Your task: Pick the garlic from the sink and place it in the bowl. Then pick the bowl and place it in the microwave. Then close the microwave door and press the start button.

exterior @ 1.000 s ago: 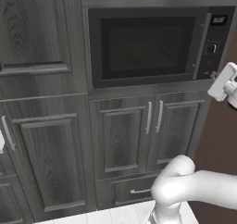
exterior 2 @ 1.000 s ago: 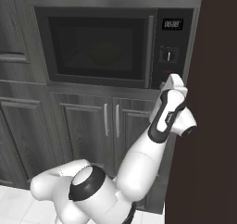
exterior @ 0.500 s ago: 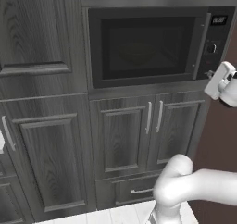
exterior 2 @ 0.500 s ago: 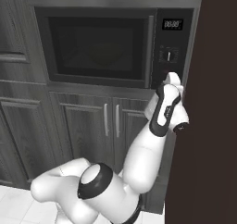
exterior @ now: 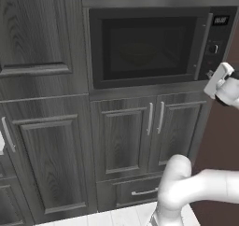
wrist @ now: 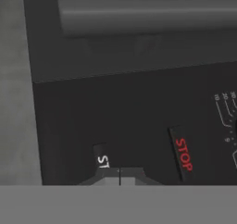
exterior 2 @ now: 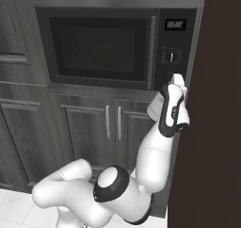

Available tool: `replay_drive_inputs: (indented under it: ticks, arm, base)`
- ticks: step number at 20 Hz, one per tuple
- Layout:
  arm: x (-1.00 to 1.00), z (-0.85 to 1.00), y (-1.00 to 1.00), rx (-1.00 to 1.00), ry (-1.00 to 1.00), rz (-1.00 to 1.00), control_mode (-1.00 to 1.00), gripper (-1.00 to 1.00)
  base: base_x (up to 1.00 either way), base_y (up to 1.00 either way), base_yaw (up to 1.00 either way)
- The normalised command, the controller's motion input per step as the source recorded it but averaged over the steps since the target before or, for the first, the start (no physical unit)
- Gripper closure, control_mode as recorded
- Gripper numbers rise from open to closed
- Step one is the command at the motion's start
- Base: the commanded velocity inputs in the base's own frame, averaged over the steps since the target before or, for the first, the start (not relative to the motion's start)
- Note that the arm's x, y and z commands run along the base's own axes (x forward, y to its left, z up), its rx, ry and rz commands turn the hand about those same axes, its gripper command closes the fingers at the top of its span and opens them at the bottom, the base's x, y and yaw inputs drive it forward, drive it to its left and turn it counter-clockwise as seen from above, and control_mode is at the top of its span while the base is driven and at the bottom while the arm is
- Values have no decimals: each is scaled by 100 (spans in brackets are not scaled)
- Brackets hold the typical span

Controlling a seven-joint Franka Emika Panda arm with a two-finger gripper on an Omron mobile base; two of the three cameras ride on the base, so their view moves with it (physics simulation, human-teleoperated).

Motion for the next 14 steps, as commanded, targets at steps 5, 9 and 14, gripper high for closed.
replay_drive_inputs:
  ticks: [5,9,14]
  arm:
    - [37,-17,-9,0,0,-4,-100,100]
    - [37,-4,-7,0,0,-5,-100,100]
    - [8,-4,-2,1,0,-2,-100,100]
  base:
    - [0,0,0]
    - [0,0,0]
    - [0,0,0]
